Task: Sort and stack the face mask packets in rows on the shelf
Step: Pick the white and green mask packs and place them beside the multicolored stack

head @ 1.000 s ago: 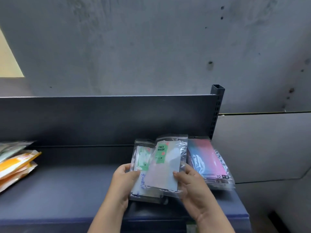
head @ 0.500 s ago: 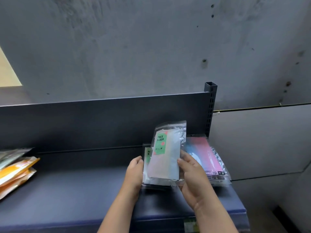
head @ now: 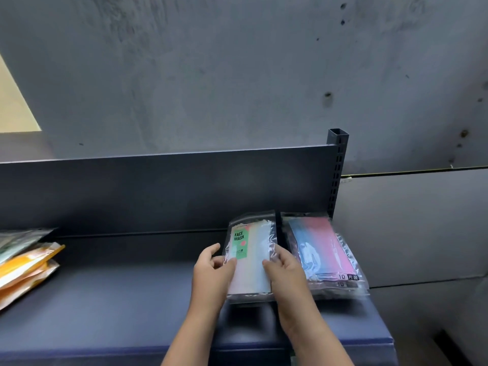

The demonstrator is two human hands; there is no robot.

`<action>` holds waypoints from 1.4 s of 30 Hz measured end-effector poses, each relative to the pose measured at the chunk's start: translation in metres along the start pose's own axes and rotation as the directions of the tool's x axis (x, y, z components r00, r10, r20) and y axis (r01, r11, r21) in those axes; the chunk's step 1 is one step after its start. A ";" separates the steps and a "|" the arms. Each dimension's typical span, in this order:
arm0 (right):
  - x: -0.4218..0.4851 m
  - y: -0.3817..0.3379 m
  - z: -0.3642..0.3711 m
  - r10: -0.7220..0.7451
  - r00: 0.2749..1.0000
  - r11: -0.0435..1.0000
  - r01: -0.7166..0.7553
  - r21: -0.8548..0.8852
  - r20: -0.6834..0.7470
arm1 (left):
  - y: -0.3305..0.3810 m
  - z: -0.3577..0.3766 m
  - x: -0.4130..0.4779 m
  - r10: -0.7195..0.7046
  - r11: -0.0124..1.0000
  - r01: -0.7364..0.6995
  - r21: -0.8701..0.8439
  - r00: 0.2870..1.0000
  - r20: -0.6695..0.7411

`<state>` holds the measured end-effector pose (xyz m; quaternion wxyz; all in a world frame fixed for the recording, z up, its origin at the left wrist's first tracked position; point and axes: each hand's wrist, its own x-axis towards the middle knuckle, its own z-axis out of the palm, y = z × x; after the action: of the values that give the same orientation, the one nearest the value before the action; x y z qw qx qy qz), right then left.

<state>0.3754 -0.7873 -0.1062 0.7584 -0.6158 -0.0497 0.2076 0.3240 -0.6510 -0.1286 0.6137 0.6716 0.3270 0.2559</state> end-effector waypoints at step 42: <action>0.010 0.008 0.043 -0.358 0.925 0.503 0.308 -0.808 0.130 | 0.017 -0.015 0.011 0.190 0.765 -0.213 0.607 0.976 0.102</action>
<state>0.3683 -0.7432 -0.1055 0.4150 -0.8785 -0.2365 -0.0056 0.3216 -0.6334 -0.1105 0.3361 0.8699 0.3079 0.1884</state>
